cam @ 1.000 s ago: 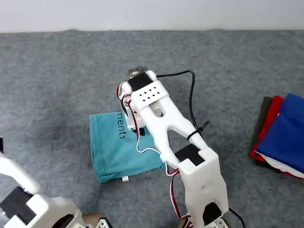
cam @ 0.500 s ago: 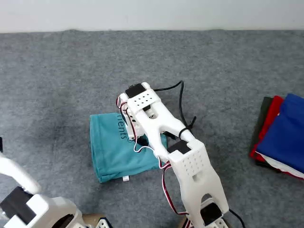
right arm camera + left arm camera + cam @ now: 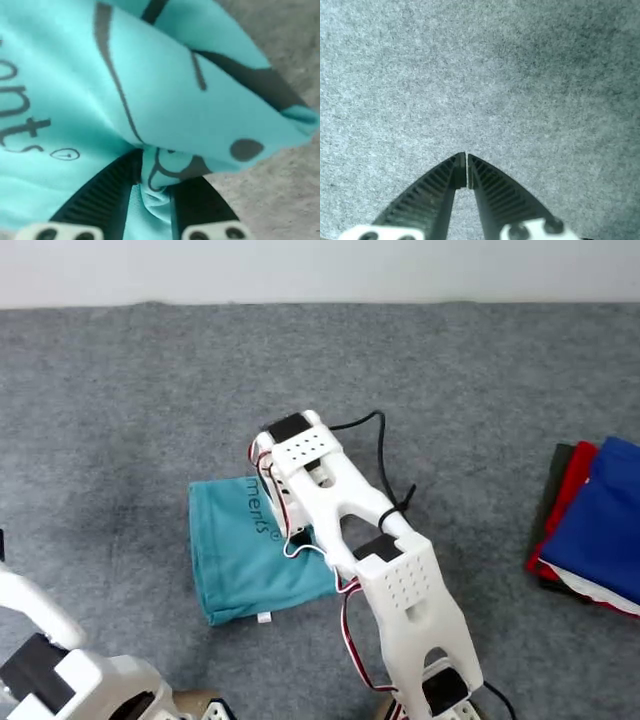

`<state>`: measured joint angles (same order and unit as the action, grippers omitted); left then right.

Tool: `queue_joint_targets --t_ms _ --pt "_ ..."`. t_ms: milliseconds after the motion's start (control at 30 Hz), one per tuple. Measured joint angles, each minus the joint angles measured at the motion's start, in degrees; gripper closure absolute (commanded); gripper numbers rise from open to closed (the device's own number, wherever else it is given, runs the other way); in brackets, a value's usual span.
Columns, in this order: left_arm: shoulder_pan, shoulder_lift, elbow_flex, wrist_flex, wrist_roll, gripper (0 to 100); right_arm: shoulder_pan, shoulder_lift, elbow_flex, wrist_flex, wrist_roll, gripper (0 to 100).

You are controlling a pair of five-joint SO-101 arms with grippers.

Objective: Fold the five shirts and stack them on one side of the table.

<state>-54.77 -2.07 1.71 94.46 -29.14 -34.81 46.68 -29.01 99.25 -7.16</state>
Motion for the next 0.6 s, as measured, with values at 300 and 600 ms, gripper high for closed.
queue_joint_targets --t_ms 300,600 --pt "0.0 0.0 0.0 0.0 0.0 98 8.79 -8.09 2.37 1.23 14.15 98.9" --pt "0.0 0.0 0.0 0.18 0.0 98 28.84 -13.63 2.37 1.23 52.04 99.0"
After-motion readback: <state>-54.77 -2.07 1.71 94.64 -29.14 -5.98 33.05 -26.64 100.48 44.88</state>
